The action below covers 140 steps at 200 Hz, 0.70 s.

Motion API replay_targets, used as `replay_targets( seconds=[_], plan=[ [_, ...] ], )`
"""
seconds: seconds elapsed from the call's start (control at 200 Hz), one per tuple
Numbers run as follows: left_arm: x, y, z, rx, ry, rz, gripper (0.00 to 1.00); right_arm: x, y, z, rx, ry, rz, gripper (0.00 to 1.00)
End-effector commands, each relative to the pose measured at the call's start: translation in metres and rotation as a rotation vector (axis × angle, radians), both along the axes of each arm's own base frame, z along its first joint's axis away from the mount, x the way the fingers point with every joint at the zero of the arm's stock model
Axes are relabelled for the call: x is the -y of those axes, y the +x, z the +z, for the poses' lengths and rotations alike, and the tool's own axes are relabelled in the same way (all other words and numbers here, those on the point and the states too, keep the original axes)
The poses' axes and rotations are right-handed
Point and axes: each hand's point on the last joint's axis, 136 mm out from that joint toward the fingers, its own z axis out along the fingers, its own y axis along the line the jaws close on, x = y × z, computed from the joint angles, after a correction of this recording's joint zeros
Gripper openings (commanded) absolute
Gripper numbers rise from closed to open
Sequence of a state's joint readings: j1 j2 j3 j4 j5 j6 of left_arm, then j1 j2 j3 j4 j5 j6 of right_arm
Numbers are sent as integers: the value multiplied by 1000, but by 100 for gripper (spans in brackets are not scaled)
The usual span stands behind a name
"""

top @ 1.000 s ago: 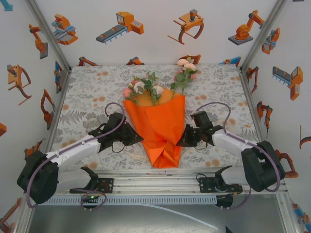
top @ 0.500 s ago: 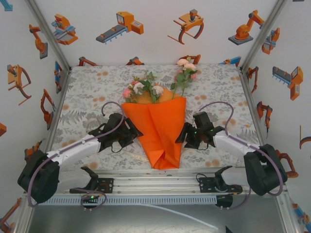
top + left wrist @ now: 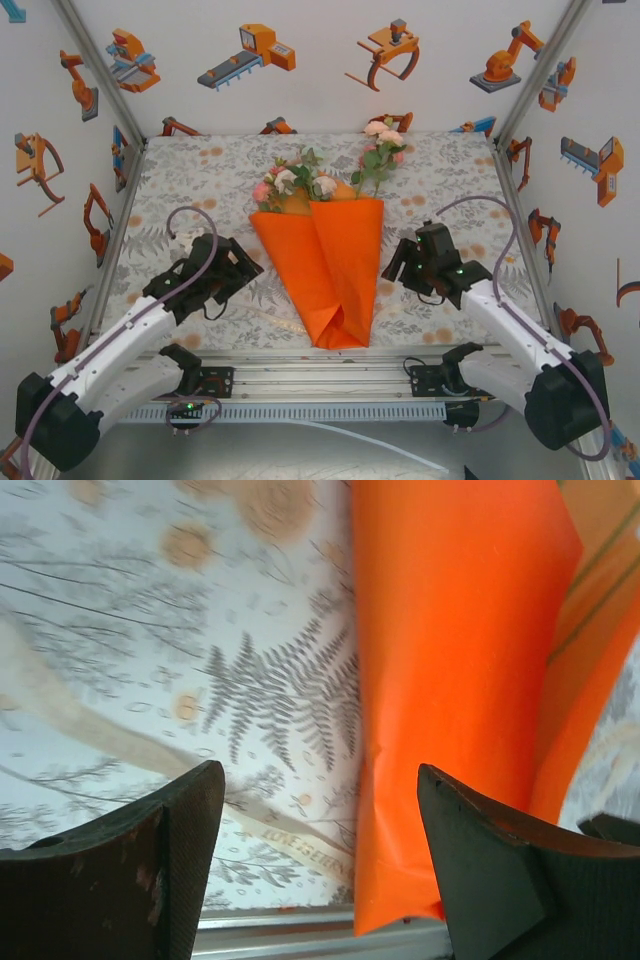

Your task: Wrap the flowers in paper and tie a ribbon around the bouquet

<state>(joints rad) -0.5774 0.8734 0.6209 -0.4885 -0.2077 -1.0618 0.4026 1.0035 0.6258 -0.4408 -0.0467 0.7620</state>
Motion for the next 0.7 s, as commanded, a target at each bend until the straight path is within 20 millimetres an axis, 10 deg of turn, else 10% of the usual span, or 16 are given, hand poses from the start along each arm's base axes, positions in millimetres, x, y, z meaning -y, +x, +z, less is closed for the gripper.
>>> replay_targets(
  seconds=[0.0,0.275,0.696],
  plan=[
    [-38,-9,-7,-55,93,90,72,31,3,6,13,-89,-86,62],
    [-110,-12,-7,-82,243,280,73,122,7,-14,-42,-163,-359,68],
    [-147,13,-22,-101,218,375,73,151,117,-41,-88,-128,-362,65]
  ],
)
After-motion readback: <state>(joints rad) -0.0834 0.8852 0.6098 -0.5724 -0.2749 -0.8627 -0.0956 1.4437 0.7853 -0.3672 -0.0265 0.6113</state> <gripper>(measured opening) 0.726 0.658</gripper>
